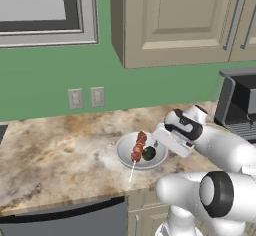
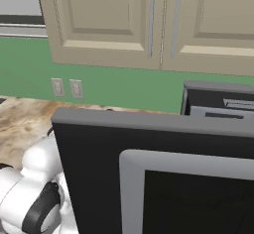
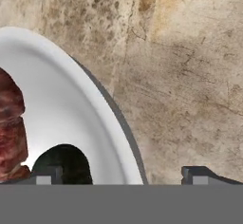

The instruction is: Place the bowl containing the kebab skewer and squash in the microwave. Close the microwave door and press the start button to microwave the meal.

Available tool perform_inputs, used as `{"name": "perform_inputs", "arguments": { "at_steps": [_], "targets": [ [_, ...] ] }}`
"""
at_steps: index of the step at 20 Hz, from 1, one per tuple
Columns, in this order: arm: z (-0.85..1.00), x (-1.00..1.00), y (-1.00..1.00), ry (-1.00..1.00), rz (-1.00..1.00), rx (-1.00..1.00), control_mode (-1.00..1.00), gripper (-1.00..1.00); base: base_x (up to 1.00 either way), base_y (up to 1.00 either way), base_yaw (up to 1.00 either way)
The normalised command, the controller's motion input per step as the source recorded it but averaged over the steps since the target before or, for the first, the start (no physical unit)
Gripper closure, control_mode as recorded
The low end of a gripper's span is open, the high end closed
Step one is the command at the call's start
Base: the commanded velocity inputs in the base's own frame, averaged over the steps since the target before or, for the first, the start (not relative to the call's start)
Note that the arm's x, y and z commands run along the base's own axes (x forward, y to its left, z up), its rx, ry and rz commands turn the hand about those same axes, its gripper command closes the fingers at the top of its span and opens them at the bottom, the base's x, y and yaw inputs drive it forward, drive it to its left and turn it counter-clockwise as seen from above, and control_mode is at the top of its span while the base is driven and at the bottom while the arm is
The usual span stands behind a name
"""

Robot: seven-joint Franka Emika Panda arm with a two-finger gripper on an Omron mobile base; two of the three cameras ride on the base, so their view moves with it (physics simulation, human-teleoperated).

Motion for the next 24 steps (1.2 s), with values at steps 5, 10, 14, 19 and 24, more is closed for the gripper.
{"name": "perform_inputs", "arguments": {
  "at_steps": [5,10,14,19,24],
  "targets": [
    [-0.34,0.33,0.00,0.00,-0.01,0.00,-1.00,-1.00,0.00,0.00,0.00],
    [-0.15,0.17,0.03,0.00,-0.01,0.00,-1.00,1.00,0.00,0.00,0.00],
    [0.00,0.00,0.00,0.00,0.00,0.00,-1.00,1.00,0.00,0.00,0.00],
    [0.33,-0.14,0.04,-0.14,0.00,0.00,-1.00,1.00,0.00,0.00,0.00],
    [0.64,-0.18,0.07,-0.27,0.00,-0.04,-1.00,1.00,0.00,0.00,0.00]
  ]
}}
